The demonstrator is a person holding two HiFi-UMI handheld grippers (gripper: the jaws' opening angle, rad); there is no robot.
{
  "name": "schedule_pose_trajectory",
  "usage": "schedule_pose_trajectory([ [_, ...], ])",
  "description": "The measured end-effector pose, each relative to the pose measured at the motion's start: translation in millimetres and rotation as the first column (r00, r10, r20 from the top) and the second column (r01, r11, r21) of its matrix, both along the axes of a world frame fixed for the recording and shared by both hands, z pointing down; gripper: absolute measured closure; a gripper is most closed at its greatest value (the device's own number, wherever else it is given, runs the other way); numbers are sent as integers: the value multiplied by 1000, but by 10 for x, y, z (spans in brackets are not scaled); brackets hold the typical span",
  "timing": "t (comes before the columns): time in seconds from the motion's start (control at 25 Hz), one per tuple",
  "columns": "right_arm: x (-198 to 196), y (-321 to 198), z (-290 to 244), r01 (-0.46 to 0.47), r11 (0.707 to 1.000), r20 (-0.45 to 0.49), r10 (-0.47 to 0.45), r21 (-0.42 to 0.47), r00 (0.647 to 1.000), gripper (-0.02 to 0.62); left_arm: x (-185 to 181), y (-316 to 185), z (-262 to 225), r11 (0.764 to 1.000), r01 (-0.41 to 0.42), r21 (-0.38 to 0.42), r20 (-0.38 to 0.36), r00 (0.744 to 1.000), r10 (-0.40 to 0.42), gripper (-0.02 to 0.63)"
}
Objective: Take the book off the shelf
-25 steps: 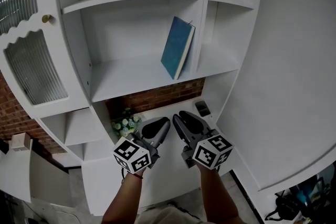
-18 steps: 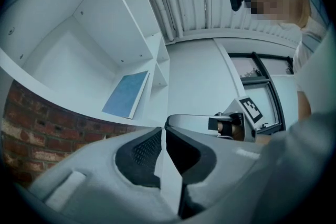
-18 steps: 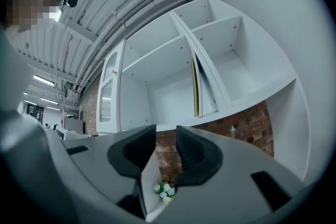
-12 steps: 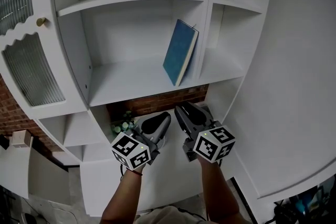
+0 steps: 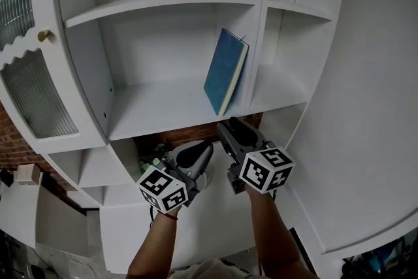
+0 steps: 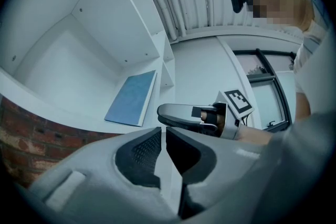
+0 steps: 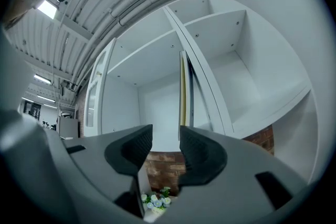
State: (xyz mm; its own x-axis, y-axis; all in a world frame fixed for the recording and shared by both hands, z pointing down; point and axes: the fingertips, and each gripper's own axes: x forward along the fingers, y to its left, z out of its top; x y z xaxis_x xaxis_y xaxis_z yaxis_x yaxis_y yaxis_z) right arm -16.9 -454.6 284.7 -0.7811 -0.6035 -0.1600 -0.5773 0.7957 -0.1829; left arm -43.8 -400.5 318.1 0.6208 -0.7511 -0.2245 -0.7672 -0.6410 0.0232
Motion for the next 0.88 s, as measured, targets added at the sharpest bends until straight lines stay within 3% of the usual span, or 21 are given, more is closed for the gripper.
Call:
schedule_pose_trajectory([
  [0.88, -175, -609, -131, -121, 989, -57, 116, -82, 992, 403, -31, -268, 62, 1000, -7, -27, 21, 1000, 8, 594],
])
